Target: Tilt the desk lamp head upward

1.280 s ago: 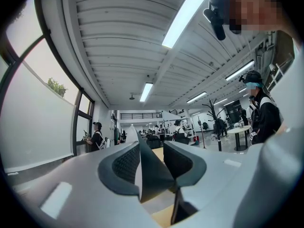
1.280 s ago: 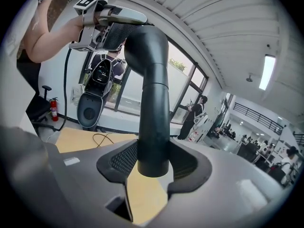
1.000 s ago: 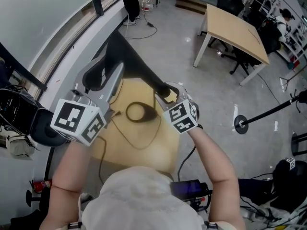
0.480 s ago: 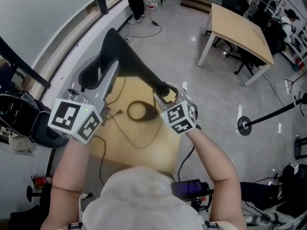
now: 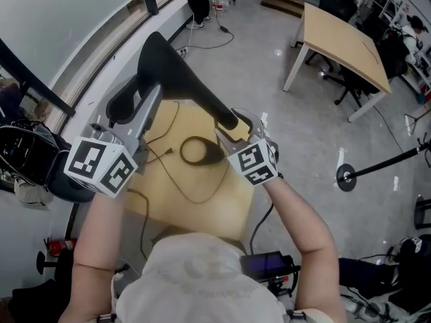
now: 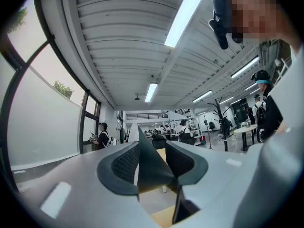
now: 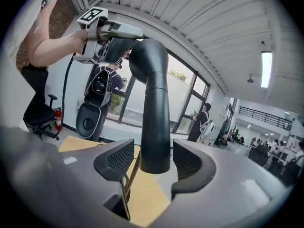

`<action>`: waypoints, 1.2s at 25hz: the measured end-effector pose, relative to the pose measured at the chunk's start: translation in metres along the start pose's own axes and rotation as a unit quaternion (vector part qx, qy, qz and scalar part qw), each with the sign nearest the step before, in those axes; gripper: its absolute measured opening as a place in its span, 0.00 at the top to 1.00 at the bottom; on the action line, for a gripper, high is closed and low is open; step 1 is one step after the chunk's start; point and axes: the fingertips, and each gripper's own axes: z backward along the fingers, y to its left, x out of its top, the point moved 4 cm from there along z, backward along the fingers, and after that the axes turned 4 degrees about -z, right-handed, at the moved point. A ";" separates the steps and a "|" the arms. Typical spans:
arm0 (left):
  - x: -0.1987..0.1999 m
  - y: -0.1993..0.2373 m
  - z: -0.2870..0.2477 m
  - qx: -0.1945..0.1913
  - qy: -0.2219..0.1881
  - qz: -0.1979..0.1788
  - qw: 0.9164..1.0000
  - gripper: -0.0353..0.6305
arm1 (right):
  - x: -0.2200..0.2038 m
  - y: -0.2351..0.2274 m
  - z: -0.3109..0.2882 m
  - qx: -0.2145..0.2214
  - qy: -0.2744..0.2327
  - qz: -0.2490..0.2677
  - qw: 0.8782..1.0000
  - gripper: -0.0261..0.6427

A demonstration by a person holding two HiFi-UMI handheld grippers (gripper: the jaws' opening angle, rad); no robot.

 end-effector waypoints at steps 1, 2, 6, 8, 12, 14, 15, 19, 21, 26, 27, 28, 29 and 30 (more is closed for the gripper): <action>-0.002 0.001 0.003 0.003 0.001 0.003 1.000 0.69 | 0.001 -0.002 0.002 0.000 -0.007 -0.005 1.000 0.56; -0.005 0.001 0.005 0.006 0.003 0.006 1.000 0.69 | 0.002 -0.003 0.004 0.002 -0.013 -0.012 1.000 0.56; -0.018 0.004 0.016 0.014 0.008 0.010 1.000 0.68 | 0.006 -0.004 0.014 0.012 -0.039 -0.032 0.999 0.56; -0.026 0.005 0.024 0.018 0.011 0.014 1.000 0.68 | 0.008 -0.003 0.021 0.014 -0.055 -0.041 0.998 0.57; -0.048 0.007 0.039 0.018 0.024 0.024 0.999 0.68 | 0.008 -0.003 0.036 0.004 -0.085 -0.066 0.994 0.61; -0.063 0.005 0.042 0.010 0.030 0.028 0.999 0.68 | 0.005 -0.004 0.044 -0.005 -0.090 -0.075 0.993 0.66; -0.071 0.002 0.043 0.004 0.034 0.030 0.999 0.68 | 0.002 -0.004 0.047 -0.008 -0.089 -0.079 0.993 0.68; -0.095 -0.014 0.050 -0.029 0.044 0.042 0.998 0.73 | -0.012 0.000 0.069 -0.022 -0.084 -0.101 0.991 0.74; -0.108 -0.021 0.059 -0.046 0.045 0.050 0.997 0.77 | -0.017 0.004 0.084 -0.029 -0.088 -0.127 0.988 0.77; -0.143 -0.004 0.088 -0.067 0.061 0.074 0.993 0.88 | -0.040 0.027 0.096 -0.035 -0.083 -0.187 0.978 0.83; -0.147 0.005 0.093 -0.063 0.061 0.076 0.993 0.90 | -0.038 0.031 0.094 -0.028 -0.088 -0.195 0.976 0.84; -0.149 0.012 0.098 -0.062 0.061 0.077 0.993 0.91 | -0.035 0.036 0.094 -0.020 -0.096 -0.202 0.974 0.85; -0.153 0.013 0.102 -0.065 0.062 0.081 0.993 0.92 | -0.033 0.043 0.100 -0.013 -0.104 -0.209 0.972 0.86; -0.159 0.011 0.107 -0.072 0.066 0.086 0.991 0.93 | -0.035 0.051 0.109 -0.008 -0.110 -0.215 0.970 0.86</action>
